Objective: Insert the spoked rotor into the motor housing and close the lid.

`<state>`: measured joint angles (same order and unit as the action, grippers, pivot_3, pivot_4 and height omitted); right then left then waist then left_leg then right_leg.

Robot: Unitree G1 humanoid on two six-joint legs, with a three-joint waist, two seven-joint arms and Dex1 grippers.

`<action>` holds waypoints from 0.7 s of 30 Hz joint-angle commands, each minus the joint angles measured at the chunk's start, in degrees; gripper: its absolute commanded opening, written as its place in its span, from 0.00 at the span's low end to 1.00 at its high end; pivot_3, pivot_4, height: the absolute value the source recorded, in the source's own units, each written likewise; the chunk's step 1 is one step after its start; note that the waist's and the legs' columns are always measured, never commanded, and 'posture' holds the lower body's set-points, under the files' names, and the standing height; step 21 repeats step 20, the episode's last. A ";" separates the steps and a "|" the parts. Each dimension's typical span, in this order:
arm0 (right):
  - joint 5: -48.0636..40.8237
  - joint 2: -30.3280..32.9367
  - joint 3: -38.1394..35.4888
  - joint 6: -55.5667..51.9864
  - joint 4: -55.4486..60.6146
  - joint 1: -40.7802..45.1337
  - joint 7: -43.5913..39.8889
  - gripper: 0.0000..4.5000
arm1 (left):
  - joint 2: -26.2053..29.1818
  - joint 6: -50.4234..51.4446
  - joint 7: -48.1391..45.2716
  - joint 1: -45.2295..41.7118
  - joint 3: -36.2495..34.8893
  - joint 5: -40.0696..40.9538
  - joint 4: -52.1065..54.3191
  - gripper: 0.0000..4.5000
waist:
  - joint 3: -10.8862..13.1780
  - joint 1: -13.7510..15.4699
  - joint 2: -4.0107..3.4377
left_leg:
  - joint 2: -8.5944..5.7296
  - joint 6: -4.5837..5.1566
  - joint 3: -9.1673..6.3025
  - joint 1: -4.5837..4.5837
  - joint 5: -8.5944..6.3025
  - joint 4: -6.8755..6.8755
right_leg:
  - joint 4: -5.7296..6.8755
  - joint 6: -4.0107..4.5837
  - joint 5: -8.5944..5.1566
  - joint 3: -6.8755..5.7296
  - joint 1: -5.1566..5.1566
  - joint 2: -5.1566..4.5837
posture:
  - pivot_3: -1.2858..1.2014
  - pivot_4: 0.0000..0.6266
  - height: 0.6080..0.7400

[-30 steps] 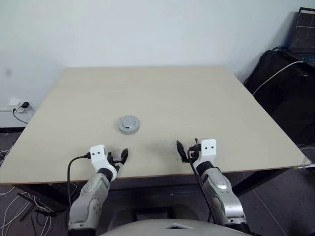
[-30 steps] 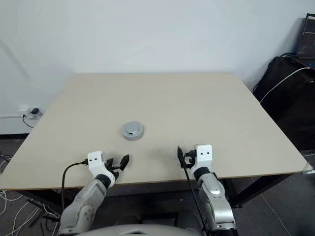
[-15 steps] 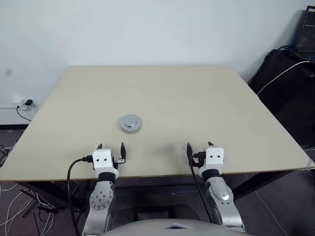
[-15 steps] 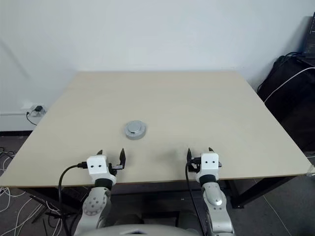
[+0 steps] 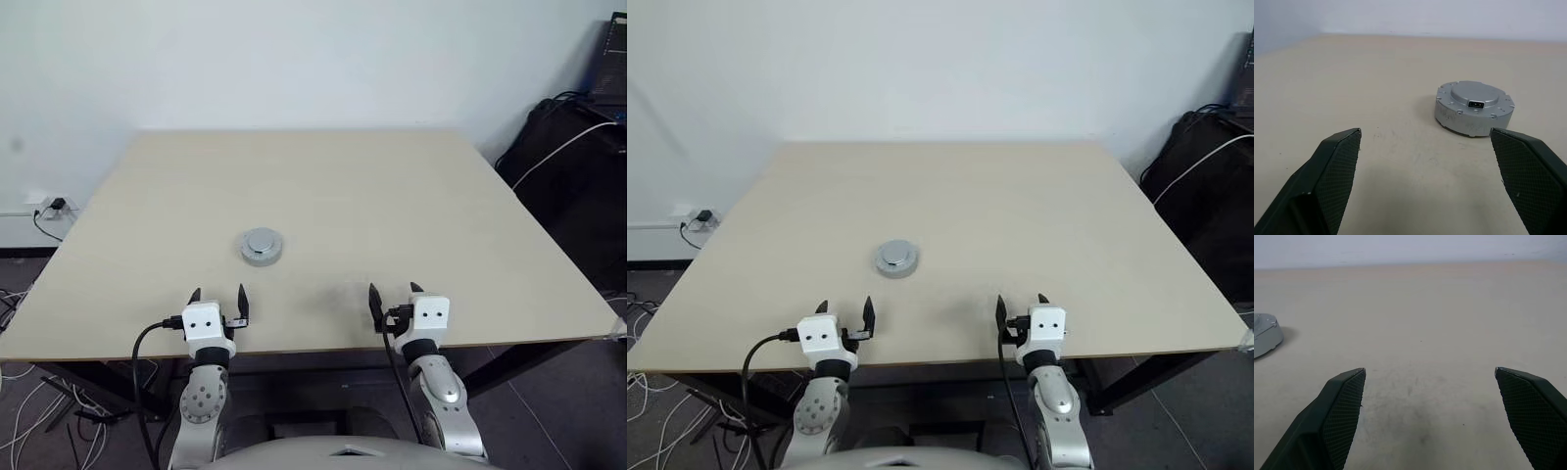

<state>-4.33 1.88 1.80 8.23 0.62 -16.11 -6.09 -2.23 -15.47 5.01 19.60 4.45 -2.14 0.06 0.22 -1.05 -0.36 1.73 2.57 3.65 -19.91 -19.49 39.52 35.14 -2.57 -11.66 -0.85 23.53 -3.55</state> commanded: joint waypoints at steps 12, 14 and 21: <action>-0.79 -0.66 -0.28 0.85 0.91 1.52 -0.11 1.00 | -0.49 -0.41 0.88 -1.10 -1.35 -0.91 -0.03 0.99 | 0.00 0.01 0.00 | -0.01 0.00 0.00 -0.01 0.00 0.00 | 0.00 0.01 0.01 0.00 -0.02 0.00 | 0.52 0.00 1.00; -0.80 -0.73 -0.25 0.87 0.85 1.63 -0.12 1.00 | -0.48 -0.40 0.88 -1.14 -1.38 -0.98 -0.10 0.99 | 0.00 0.01 0.00 | -0.02 0.00 0.01 -0.02 0.00 0.00 | 0.00 0.02 0.01 0.00 -0.03 0.00 | 0.52 0.00 1.00; -0.87 -0.83 -0.32 1.06 0.79 1.72 -0.18 1.00 | -0.44 -0.38 0.90 -1.48 -1.41 -1.07 -0.39 0.99 | -0.01 0.01 -0.01 | -0.04 0.00 0.01 -0.02 0.00 0.00 | 0.00 0.03 0.02 0.00 -0.04 0.00 | 0.52 0.00 1.00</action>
